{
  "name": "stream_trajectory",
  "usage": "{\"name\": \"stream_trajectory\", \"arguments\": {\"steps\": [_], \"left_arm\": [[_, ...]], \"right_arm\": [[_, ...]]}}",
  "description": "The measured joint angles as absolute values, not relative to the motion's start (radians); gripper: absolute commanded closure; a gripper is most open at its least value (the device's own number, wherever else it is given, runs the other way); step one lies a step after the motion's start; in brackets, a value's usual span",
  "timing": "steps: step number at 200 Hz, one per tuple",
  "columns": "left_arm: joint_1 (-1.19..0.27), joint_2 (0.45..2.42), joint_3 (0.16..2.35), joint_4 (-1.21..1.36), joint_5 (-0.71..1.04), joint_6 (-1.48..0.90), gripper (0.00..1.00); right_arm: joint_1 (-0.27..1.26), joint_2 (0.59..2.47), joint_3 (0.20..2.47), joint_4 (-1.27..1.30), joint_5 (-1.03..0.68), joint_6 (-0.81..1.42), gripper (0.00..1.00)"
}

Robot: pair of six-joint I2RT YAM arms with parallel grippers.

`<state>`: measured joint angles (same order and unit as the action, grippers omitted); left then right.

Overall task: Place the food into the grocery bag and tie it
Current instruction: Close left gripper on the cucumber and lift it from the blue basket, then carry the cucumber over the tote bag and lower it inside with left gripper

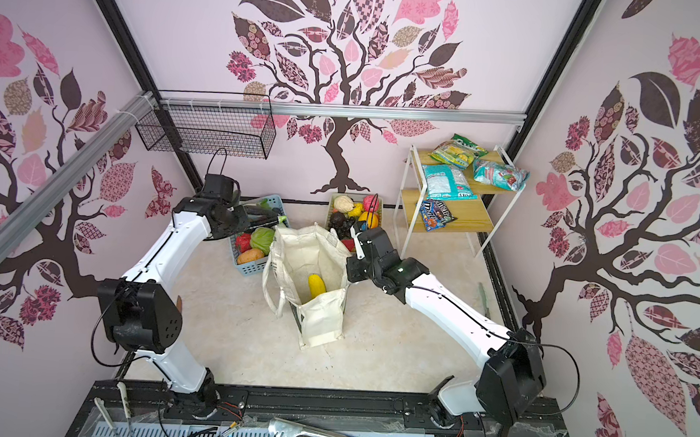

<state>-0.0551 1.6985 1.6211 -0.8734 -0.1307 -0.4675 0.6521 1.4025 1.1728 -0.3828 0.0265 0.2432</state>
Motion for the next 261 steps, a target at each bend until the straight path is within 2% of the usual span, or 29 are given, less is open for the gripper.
{"name": "stream_trajectory", "arguments": {"steps": [58,152,187,227,261], "left_arm": [[-0.061,1.58,1.619,-0.866,-0.108,-0.454,0.76],[-0.194,1.443,1.545,-0.857,0.048,-0.458,0.75],[-0.355,1.376,1.528,-0.847,0.096,-0.492,0.75],[-0.578,1.341,1.493,-0.831,0.074,-0.521,0.75],[-0.684,1.298,1.394,-0.842,0.029,-0.532,0.75]], "right_arm": [[0.652,1.402,1.173,-0.385,0.033,0.243,1.0],[0.653,1.415,1.188,-0.394,0.058,0.242,1.0],[0.652,1.438,1.213,-0.396,0.063,0.242,1.0],[0.653,1.438,1.213,-0.396,0.07,0.243,1.0],[0.653,1.438,1.213,-0.397,0.082,0.244,1.0]]}}
